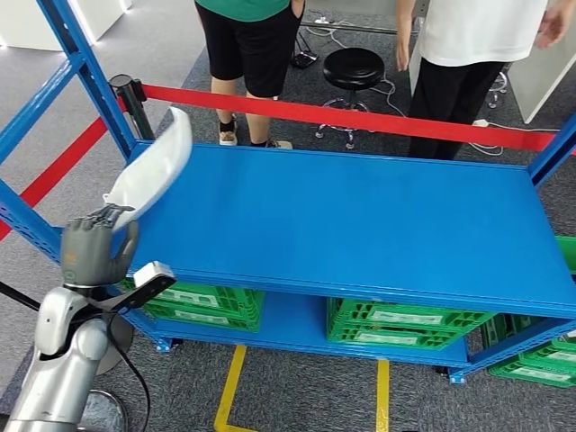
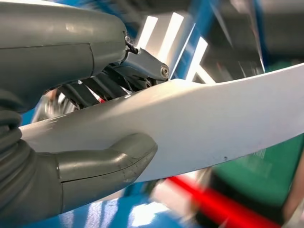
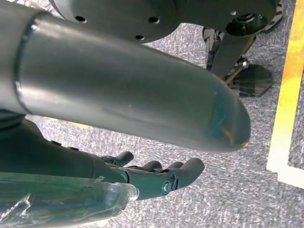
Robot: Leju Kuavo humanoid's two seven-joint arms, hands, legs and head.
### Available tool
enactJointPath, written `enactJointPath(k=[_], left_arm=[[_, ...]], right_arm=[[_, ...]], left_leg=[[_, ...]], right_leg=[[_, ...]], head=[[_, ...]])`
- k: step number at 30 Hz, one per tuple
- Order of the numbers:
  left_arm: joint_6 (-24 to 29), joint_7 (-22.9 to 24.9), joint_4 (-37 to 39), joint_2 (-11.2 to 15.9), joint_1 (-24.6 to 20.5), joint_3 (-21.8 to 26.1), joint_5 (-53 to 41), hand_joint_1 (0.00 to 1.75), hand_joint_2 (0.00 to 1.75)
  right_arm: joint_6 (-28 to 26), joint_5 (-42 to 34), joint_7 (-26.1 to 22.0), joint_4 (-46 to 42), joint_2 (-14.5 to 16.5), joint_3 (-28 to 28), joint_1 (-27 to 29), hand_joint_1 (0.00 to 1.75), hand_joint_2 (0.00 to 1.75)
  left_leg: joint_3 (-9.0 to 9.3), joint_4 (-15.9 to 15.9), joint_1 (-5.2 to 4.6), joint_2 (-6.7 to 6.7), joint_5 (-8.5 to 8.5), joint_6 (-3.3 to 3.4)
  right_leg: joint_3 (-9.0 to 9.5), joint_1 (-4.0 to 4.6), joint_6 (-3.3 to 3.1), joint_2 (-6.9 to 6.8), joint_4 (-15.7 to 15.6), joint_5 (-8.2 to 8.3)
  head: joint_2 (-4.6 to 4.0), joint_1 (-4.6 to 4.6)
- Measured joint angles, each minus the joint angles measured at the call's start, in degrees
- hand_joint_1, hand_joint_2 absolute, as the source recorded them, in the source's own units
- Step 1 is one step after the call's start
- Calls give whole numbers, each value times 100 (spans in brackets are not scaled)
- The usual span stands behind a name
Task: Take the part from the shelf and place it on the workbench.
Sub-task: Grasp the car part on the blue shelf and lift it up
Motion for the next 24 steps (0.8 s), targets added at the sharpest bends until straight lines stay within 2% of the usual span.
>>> enactJointPath(k=[3, 8, 16, 19, 21, 23, 24], left_arm=[[290, -521, -436, -221, 348, 202, 824, 175, 175], [486, -1312, -1101, -591, 873, 404, 1604, 175, 175], [583, -1901, -1966, -929, 1371, 416, 1904, 175, 175], [576, -1921, -2146, -959, 1432, 397, 1971, 175, 175], [572, -1922, -2225, -979, 1452, 385, 1995, 175, 175], [574, -1922, -2259, -1003, 1461, 378, 2024, 175, 175], [576, -1923, -2260, -1011, 1468, 378, 2045, 175, 175]], right_arm=[[-26, -16, 3, 0, 4, -39, 2, 0, 0], [-49, -31, 2, 0, 23, -79, -1, 0, 0], [-33, -48, 11, 0, 61, -152, -7, 0, 0], [-48, -49, 26, 0, 97, -155, -14, 0, 0], [-42, -36, 25, -2, 109, -155, -21, 0, 0], [-29, -29, 20, -4, 110, -156, -26, 0, 0], [-26, -29, 18, -4, 111, -156, -26, 0, 0]], left_leg=[[-1, 0, -1, 0, -4, 4], [-1, 0, -1, 0, -7, 6], [0, 0, -1, -1, -6, 7], [-4, 8, -24, -1, -22, 86], [49, -113, -12, 4, 34, 155], [122, -255, 20, 15, 104, 187], [139, -280, 26, 21, 115, 191]], right_leg=[[0, -1, 1, -5, -2, -3], [-1, -1, 1, -5, -3, -4], [0, -1, 1, -6, -3, -4], [11, -32, 55, -6, -53, 16], [11, -40, 103, -10, -69, 17], [-133, -42, 148, -16, 217, -151], [-297, -55, 173, -19, 537, -309]], head=[[0, 2], [0, 1], [0, 1], [0, -2], [0, 0], [0, 26], [0, 41]])
